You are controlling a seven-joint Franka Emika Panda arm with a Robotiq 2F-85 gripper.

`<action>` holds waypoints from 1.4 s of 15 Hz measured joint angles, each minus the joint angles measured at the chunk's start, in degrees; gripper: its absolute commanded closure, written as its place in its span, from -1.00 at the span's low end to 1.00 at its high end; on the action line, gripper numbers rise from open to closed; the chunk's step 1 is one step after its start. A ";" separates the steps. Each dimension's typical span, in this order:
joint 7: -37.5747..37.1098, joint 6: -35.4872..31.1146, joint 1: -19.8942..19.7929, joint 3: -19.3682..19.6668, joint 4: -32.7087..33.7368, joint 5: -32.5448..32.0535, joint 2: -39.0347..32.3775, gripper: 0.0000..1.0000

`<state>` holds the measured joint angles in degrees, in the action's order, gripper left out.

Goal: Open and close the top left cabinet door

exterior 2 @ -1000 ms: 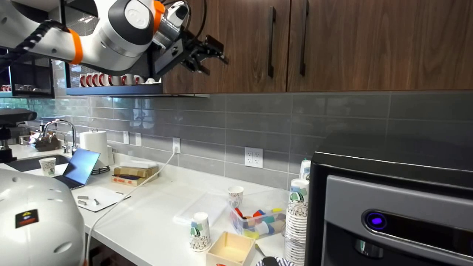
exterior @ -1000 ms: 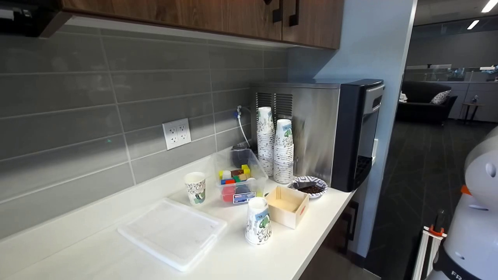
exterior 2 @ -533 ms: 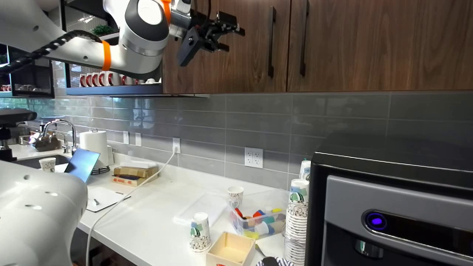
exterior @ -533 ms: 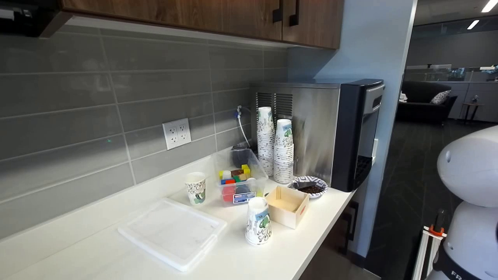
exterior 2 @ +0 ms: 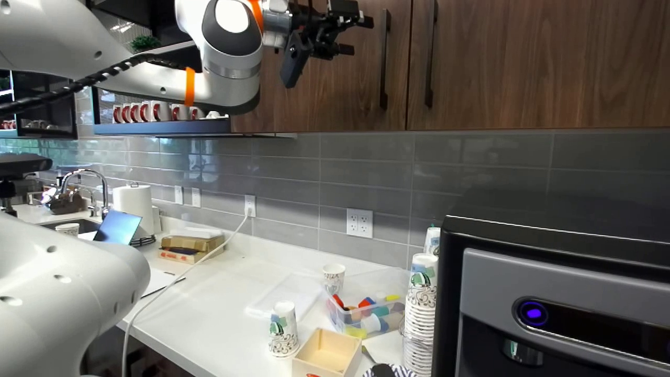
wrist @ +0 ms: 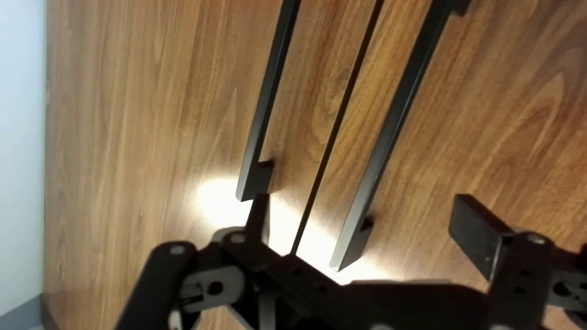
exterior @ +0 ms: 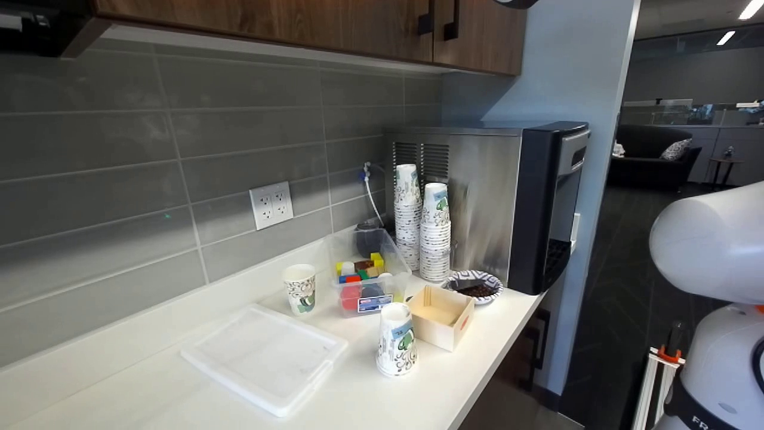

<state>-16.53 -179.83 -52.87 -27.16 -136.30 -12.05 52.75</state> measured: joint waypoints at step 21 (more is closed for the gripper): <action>-2.72 -2.06 -17.04 -12.48 6.86 11.18 -7.36 -1.00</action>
<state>-19.24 -181.90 -69.91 -39.64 -129.44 -0.87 45.39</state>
